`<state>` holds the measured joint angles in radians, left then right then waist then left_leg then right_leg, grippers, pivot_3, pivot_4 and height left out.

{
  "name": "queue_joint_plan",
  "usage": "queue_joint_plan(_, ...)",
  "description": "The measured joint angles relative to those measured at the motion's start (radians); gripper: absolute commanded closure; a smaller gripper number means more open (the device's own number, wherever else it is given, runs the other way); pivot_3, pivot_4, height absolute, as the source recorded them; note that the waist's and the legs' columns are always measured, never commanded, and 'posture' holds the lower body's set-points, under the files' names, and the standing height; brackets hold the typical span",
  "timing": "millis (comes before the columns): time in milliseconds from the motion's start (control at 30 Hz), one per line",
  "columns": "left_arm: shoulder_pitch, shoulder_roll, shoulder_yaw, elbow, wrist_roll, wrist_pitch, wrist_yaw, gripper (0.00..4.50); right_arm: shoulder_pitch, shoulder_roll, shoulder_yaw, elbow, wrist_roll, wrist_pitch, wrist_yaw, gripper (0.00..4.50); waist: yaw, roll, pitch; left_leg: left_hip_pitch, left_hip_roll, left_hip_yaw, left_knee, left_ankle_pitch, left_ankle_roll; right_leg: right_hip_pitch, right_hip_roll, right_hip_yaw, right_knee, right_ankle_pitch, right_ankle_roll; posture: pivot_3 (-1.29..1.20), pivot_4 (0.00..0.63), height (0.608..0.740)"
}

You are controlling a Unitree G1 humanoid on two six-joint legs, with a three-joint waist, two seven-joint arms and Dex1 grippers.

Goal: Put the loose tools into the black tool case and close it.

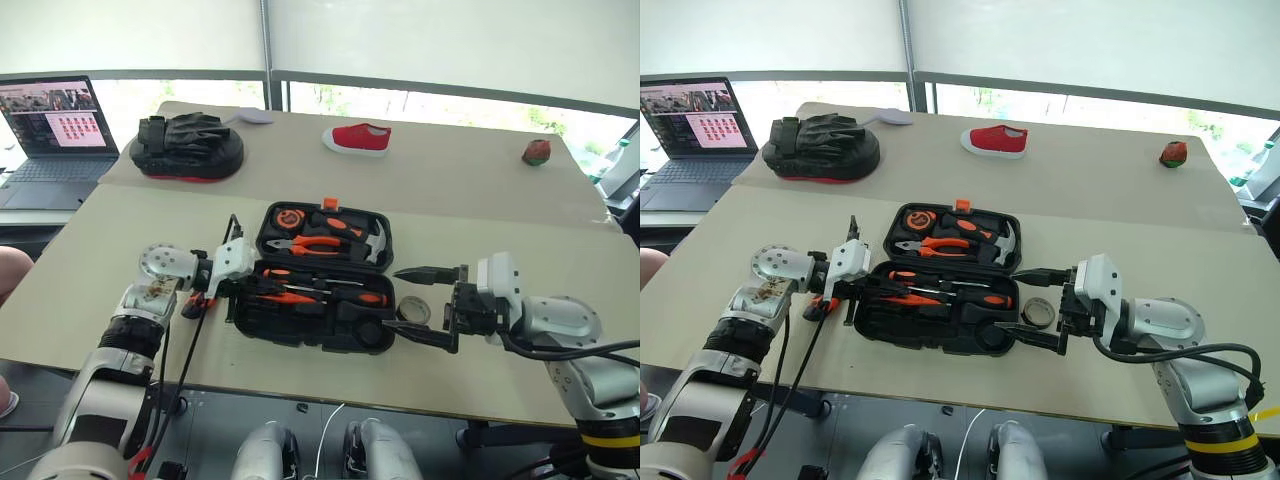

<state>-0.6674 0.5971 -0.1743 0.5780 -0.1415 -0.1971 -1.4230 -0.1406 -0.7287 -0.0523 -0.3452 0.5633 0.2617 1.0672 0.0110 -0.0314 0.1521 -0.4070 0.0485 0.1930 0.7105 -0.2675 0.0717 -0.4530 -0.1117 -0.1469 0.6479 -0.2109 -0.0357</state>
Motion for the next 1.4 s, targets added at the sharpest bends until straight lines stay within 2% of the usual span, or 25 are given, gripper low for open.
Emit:
queue_joint_plan(400,0.063,0.003,0.032,-0.051,-0.015,-0.042,0.022,4.41,-0.017,0.000,0.002,0.042,-0.010,-0.002,0.019,0.00,-0.001,0.000,0.000,0.000,0.000,0.000,0.000,0.000,0.001,0.000,0.000,0.000,0.000,0.000,0.000,0.00,0.150,0.740)
queue_joint_plan(567,0.197,0.015,0.182,-0.174,-0.153,0.042,0.092,4.41,-0.031,0.017,-0.008,0.104,-0.037,-0.080,0.039,0.00,-0.011,0.000,0.000,-0.001,0.001,0.000,0.000,0.000,0.000,-0.001,0.000,0.000,0.000,0.000,0.000,0.00,0.150,0.740)
queue_joint_plan(667,0.349,0.103,0.335,-0.320,-0.254,0.159,0.157,3.63,-0.027,0.031,-0.047,0.160,-0.040,-0.169,0.068,0.00,-0.025,0.001,0.000,0.001,0.001,0.000,0.000,0.000,-0.001,0.000,-0.001,0.001,0.000,0.000,0.000,0.00,0.150,0.740)
queue_joint_plan(733,0.466,0.137,0.430,-0.390,-0.281,0.216,0.221,2.86,-0.022,0.032,-0.062,0.189,-0.041,-0.200,0.086,0.00,-0.029,0.001,0.000,0.002,0.001,0.000,-0.001,0.000,-0.001,0.000,-0.001,0.002,0.000,0.000,0.001,0.00,0.150,0.740)
queue_joint_plan(867,0.764,0.141,0.636,-0.493,-0.315,0.313,0.363,1.27,-0.004,0.038,-0.071,0.226,-0.048,-0.242,0.111,0.00,-0.026,0.002,0.001,0.002,0.001,0.000,-0.002,-0.002,-0.001,0.000,-0.003,0.002,-0.001,0.000,0.001,0.00,0.150,0.740)
queue_joint_plan(967,0.924,0.115,0.754,-0.533,-0.326,0.342,0.432,0.09,-0.004,0.061,-0.075,0.232,-0.043,-0.253,0.110,0.00,-0.020,0.003,0.001,0.003,0.001,-0.001,-0.002,-0.006,-0.009,-0.002,-0.004,0.002,-0.001,0.000,0.001,0.00,0.150,0.740)
queue_joint_plan(1067,1.040,0.072,0.849,-0.568,-0.333,0.365,0.505,0.03,0.005,0.063,-0.079,0.248,-0.040,-0.275,0.127,0.00,-0.009,0.003,0.002,0.003,0.001,-0.002,-0.002,-0.008,-0.009,-0.003,-0.005,0.001,-0.003,-0.001,0.000,0.00,0.150,0.740)
queue_joint_plan(1167,1.095,0.045,0.908,-0.636,-0.378,0.462,0.586,0.03,0.030,0.042,-0.074,0.283,-0.067,-0.325,0.182,0.00,0.003,0.004,0.002,0.002,0.001,-0.002,-0.002,-0.009,-0.008,-0.003,-0.005,0.000,-0.004,-0.001,0.000,0.00,0.150,0.740)
queue_joint_plan(1267,1.078,0.046,0.909,-0.729,-0.437,0.568,0.632,0.03,0.029,0.046,-0.067,0.286,-0.077,-0.349,0.208,0.00,0.009,0.004,0.002,0.002,0.001,-0.002,-0.002,-0.009,-0.008,-0.002,-0.006,0.000,-0.004,-0.003,-0.004,0.00,0.150,0.740)
queue_joint_plan(1400,0.951,0.092,0.823,-0.838,-0.498,0.738,0.713,0.03,-0.056,0.114,-0.039,0.236,-0.039,-0.323,0.170,0.00,0.001,0.004,0.002,0.002,0.000,-0.002,-0.002,-0.007,-0.011,0.000,-0.005,0.001,-0.002,0.000,0.001,0.00,0.150,0.740)
